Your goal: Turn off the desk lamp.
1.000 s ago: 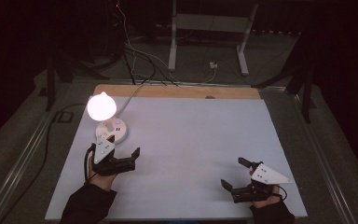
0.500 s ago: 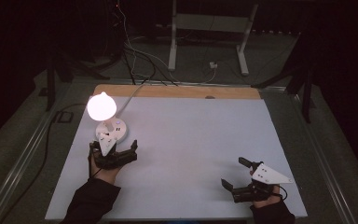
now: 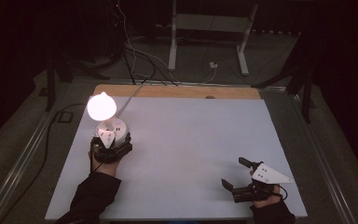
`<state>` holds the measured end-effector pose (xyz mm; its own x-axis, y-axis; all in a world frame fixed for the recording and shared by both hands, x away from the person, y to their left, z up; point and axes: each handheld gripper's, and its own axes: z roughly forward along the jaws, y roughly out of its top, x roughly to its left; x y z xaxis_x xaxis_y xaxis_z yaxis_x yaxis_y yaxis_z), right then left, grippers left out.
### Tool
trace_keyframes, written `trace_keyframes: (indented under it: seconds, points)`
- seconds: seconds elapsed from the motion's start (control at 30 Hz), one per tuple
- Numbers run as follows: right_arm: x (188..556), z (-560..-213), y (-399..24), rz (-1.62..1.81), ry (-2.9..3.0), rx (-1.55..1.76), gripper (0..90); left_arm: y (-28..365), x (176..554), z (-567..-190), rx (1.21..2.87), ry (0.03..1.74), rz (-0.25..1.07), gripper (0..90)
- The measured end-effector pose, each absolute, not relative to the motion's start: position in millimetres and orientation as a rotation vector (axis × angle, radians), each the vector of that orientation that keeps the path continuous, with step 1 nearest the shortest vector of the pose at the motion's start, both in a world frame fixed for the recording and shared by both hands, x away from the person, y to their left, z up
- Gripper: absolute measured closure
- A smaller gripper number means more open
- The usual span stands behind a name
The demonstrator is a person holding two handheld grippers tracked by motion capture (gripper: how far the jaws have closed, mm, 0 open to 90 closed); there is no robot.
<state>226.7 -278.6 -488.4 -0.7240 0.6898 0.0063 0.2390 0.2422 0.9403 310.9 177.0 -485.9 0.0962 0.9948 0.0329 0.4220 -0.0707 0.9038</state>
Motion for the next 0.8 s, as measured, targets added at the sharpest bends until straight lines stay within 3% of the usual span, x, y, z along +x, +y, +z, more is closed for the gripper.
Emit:
trace_keyframes:
  seconds: [0.43, 0.67, 0.8]
  points:
    - [227.3, -488.8, -278.6, 1.487, 2.118, 0.850, 0.0, 183.4, 323.7, -491.4, 1.562, 1.482, 0.957, 71.4]
    - [227.5, -489.0, -278.6, 1.485, 2.121, 0.852, 0.0, 189.1, 330.5, -496.7, 1.578, 1.485, 0.951, 86.0]
    - [227.1, -488.8, -278.5, 1.485, 2.122, 0.850, 0.0, 193.4, 333.4, -500.6, 1.599, 1.472, 0.921, 90.0]
